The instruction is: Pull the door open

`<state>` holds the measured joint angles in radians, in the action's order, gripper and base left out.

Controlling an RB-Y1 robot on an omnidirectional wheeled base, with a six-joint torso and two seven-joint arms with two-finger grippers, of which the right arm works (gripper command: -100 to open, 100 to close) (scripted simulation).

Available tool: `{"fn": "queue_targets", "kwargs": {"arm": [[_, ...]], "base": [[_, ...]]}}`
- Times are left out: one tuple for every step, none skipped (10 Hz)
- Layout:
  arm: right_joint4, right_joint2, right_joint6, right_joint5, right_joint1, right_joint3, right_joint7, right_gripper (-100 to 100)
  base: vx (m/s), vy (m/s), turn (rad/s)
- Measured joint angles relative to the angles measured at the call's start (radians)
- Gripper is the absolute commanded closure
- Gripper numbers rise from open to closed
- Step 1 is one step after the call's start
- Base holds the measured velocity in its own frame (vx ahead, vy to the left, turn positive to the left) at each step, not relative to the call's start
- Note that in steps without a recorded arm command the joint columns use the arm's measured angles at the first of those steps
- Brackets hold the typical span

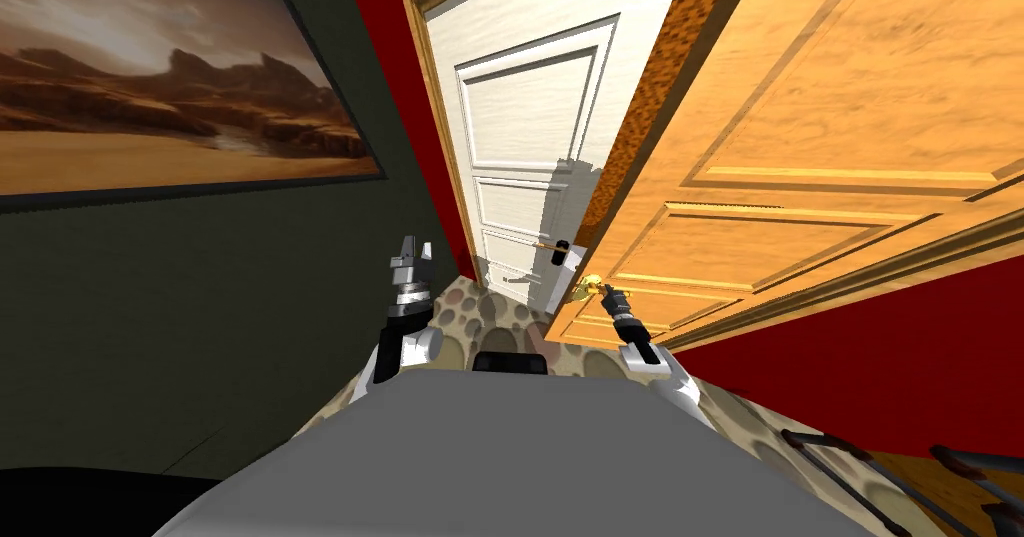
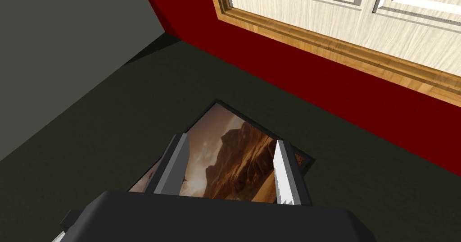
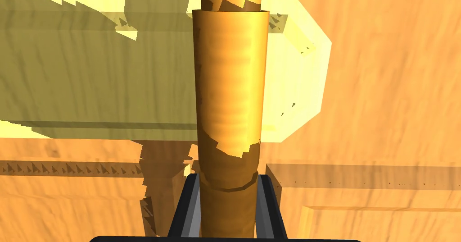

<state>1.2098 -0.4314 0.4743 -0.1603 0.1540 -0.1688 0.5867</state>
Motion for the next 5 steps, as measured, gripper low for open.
{"fn": "queue_targets", "kwargs": {"arm": [[0.001,-0.012,0.019,-0.003,0.009,0.004,0.015,100],[0.005,-0.023,0.036,-0.007,0.02,0.011,0.03,100],[0.01,-0.031,0.054,-0.012,0.035,0.018,0.043,100],[0.016,-0.044,0.07,-0.016,0.051,0.026,0.058,100],[0.021,-0.053,0.087,-0.02,0.066,0.033,0.072,100]], "base": [[-0.243,-0.109,0.146],[-0.213,-0.096,0.138],[-0.178,-0.071,0.116],[-0.193,-0.09,0.094],[-0.215,-0.068,0.107]]}}
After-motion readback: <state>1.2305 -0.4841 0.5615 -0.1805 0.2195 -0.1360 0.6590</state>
